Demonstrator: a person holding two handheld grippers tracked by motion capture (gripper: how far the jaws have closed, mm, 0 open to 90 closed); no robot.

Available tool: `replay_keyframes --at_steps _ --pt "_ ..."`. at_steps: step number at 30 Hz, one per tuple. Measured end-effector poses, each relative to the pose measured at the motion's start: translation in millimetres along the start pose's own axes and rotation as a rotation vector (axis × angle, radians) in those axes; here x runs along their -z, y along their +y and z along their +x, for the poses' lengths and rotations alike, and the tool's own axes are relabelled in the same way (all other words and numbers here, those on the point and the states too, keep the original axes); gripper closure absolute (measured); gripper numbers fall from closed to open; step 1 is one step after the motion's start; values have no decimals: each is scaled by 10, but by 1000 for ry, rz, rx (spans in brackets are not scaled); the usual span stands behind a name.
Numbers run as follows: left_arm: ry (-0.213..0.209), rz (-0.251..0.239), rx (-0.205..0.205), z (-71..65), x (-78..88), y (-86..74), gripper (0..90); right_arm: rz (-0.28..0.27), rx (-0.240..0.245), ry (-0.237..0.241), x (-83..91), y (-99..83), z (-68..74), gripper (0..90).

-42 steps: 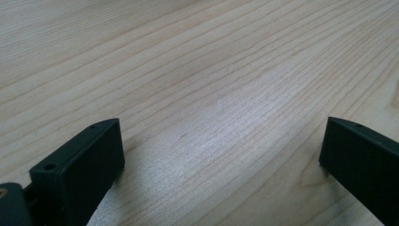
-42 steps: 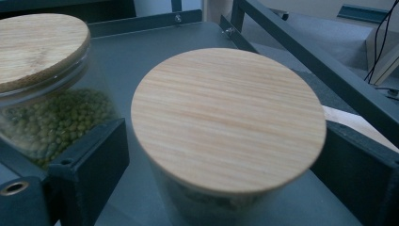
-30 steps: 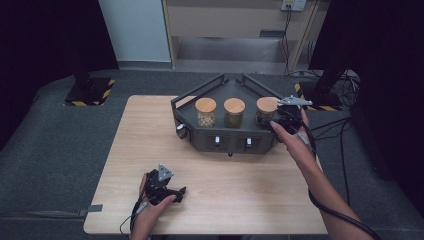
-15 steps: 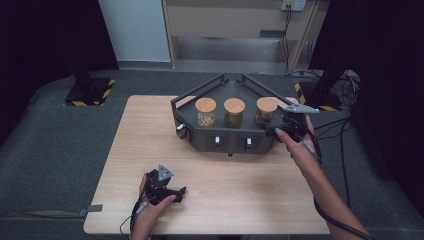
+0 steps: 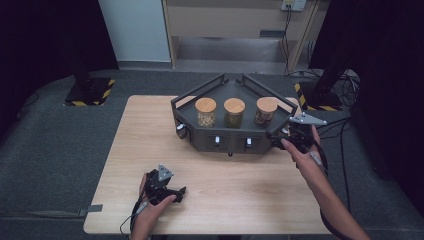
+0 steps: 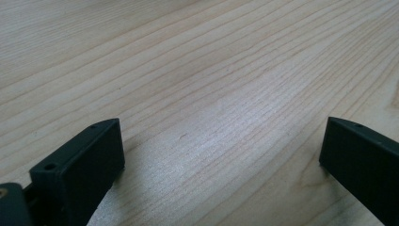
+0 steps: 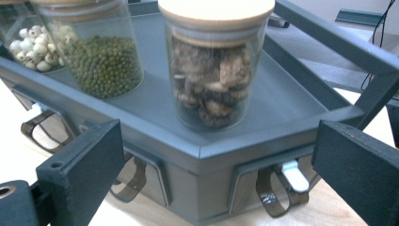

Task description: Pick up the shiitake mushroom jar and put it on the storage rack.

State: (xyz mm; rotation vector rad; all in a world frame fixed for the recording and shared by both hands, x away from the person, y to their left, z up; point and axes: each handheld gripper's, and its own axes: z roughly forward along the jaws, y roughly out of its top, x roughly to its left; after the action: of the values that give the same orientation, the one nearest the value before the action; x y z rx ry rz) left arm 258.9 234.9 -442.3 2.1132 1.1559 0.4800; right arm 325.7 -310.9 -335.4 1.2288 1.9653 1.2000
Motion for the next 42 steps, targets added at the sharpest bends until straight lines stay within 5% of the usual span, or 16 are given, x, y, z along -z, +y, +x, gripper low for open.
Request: replay_keyframes --at_steps 42 --pt "1 0 0 -1 0 0 0 48 -9 -1 240 -687 63 33"
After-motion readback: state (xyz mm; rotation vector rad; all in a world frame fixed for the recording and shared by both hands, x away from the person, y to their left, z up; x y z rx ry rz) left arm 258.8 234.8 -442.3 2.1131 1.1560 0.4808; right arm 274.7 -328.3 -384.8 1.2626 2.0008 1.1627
